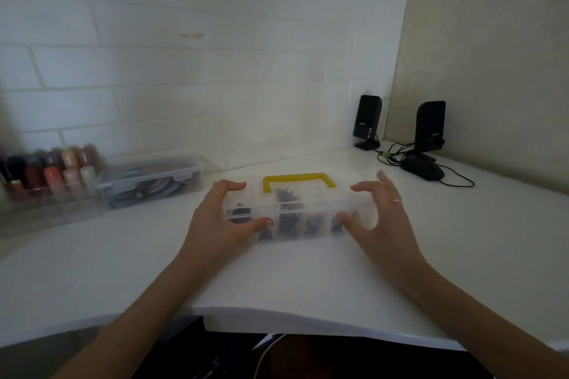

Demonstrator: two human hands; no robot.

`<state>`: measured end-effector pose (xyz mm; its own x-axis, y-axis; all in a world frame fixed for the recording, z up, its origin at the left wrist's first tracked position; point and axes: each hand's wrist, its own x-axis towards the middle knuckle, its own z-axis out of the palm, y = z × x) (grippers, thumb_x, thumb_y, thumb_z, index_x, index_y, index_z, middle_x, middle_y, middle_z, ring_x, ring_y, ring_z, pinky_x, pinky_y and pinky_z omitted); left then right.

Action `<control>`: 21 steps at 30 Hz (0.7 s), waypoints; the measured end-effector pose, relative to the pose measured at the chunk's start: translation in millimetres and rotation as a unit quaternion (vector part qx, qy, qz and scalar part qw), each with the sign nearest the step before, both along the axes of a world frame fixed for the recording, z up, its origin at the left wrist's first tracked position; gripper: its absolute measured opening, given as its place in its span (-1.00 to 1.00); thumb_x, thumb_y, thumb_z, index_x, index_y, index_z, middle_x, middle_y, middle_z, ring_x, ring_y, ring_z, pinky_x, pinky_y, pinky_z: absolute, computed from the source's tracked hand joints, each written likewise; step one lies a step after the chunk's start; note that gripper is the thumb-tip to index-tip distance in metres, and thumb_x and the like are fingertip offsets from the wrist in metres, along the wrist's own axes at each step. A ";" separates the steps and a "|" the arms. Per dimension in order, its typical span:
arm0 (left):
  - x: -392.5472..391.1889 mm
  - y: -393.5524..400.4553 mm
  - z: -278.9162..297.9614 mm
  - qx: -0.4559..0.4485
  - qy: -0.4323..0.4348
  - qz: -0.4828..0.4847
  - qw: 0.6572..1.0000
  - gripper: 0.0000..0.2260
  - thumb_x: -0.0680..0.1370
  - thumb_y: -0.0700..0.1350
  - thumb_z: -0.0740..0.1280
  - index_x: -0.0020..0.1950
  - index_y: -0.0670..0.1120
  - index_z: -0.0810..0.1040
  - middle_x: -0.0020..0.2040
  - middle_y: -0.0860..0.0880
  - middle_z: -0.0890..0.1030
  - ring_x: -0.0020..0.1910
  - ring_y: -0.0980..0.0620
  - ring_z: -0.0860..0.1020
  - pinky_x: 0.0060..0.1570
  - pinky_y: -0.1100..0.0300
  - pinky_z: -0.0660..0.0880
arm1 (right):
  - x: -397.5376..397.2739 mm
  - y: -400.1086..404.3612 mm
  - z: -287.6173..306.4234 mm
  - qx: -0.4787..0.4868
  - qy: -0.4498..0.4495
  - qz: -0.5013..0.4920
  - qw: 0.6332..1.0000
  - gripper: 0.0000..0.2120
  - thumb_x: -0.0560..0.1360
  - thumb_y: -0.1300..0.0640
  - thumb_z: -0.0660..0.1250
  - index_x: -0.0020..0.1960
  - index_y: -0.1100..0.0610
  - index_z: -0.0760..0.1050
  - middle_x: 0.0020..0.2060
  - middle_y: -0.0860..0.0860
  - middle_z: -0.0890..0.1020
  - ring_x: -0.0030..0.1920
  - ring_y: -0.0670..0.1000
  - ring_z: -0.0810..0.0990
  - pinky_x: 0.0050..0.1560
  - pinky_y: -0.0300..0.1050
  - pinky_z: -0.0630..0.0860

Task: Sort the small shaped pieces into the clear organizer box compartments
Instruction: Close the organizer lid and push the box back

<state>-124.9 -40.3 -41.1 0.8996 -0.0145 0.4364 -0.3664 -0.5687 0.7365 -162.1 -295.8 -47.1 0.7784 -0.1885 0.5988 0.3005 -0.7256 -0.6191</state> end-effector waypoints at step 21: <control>116.2 -16.3 -11.8 0.451 -0.299 0.047 0.840 -0.39 0.38 0.01 0.20 0.41 -0.18 0.39 0.31 -0.16 0.52 0.27 -0.11 0.43 0.22 0.01 0.23 | 162.8 53.5 -14.4 -0.261 -0.031 -0.012 0.965 -0.34 0.41 -0.35 -0.02 0.33 0.04 0.31 0.34 0.17 0.35 0.45 0.24 0.11 0.36 0.37 -0.11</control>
